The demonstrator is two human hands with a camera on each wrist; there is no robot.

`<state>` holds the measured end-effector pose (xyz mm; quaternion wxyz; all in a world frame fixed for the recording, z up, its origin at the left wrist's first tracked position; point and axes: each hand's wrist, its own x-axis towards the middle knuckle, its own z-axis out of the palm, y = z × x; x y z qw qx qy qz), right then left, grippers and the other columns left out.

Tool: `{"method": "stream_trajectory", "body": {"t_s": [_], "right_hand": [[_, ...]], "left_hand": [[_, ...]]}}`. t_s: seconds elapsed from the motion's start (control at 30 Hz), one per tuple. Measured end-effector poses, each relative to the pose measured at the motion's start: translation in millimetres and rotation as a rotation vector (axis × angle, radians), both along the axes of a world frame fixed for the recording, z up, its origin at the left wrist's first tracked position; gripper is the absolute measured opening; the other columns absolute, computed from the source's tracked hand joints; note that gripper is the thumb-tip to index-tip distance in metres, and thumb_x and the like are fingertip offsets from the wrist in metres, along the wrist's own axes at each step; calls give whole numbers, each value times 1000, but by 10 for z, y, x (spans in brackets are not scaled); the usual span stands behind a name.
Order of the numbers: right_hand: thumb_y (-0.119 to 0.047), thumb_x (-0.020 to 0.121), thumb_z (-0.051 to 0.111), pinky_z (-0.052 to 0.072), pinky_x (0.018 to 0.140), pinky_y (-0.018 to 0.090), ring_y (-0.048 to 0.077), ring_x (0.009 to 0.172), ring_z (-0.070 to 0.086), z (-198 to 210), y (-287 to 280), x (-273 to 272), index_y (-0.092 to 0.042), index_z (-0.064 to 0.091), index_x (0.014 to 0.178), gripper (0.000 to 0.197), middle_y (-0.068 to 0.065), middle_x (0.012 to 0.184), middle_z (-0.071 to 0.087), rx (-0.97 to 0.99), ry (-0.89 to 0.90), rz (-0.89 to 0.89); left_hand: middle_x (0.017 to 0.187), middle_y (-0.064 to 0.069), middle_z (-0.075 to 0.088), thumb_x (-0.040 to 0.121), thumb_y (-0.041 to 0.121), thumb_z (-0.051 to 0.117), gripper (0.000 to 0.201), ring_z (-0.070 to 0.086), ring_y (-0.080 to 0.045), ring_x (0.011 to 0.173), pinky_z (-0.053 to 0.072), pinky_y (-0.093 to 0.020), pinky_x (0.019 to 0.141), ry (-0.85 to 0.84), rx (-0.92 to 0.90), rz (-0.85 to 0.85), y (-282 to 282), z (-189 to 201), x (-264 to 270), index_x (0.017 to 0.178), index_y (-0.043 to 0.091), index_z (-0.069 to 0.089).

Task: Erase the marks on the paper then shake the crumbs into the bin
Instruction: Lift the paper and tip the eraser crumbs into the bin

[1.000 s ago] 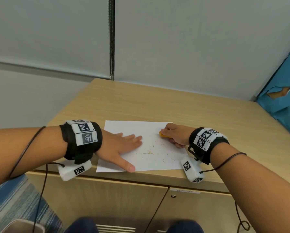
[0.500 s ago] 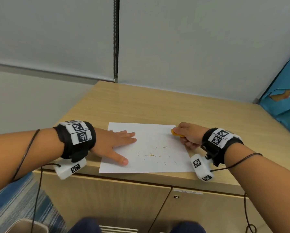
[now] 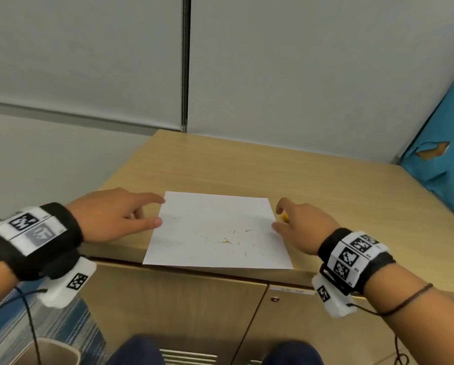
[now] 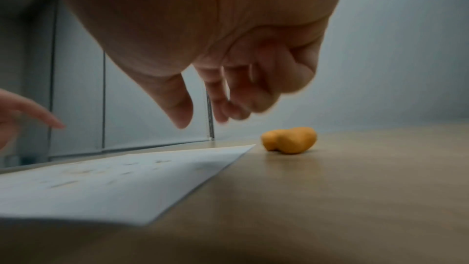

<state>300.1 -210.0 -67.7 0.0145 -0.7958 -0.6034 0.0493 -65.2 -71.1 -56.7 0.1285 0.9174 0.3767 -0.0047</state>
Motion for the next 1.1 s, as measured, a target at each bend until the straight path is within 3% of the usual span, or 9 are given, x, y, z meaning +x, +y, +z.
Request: {"method": "stream_trajectory", "body": {"t_s": [0.1,0.27,0.43,0.5,0.6,0.73,0.83,0.97,1.1], "right_hand": [[-59,98,38,48,91,39,23,107,55,-182,-124,-188,-33,52,135,47,0,122,52,-106,-12,106],[-58,100,33,42,102,44,28,121,45,-275,-296,-446,-38,50,140,48,-1,139,46,-70,33,178],[-54,102,29,40,99,41,27,113,44,-250,-372,-773,-39,47,142,46,-6,144,44,-83,33,256],[-53,103,30,39,99,38,26,114,44,-239,-378,-889,-39,48,141,44,-7,142,44,-83,58,280],[-51,101,40,45,93,35,19,108,52,-203,-392,-1008,-33,54,130,37,-5,129,52,-10,179,232],[-50,96,54,53,67,41,19,68,64,-197,-497,-1027,-19,60,95,31,4,80,69,208,509,-30],[-53,93,57,55,55,36,27,64,68,-249,-607,-1236,-7,66,100,48,13,81,74,87,1042,-213],[-46,97,51,63,62,40,38,89,72,-447,-564,-1673,-15,65,126,45,19,117,72,-114,1719,-244],[-22,98,51,54,95,54,41,116,65,-708,-374,-2173,-5,55,135,41,24,127,66,-211,1896,-169]], "left_hand": [[71,14,73,85,77,37,66,68,-1,64,55,-30,74,-120,-163,181,-156,-89,-225,146,51,29],[83,-4,78,60,94,54,95,76,-21,73,59,-38,75,-439,-498,409,-340,-408,-396,142,56,23],[104,-12,75,97,18,63,56,76,-27,78,62,-37,65,-811,-681,520,-443,-606,-415,147,30,40],[108,-13,75,95,4,63,52,76,-24,85,61,-32,63,-870,-726,512,-470,-649,-479,142,22,48],[116,-6,74,93,-1,64,45,73,-20,99,61,-36,78,-869,-697,481,-497,-736,-662,133,18,58],[120,-6,72,92,-5,62,44,70,-24,108,58,-35,89,-1008,-696,475,-575,-805,-974,130,17,61],[127,-5,69,92,-6,60,47,67,-23,115,58,-31,89,-1100,-734,462,-676,-915,-1266,134,15,59],[132,-3,66,91,-6,59,50,64,-23,120,57,-32,91,-1102,-761,459,-847,-1087,-1718,137,13,57],[137,0,63,91,-4,60,50,61,-25,124,56,-38,95,-1064,-760,494,-1021,-1322,-2280,138,15,57]]}}
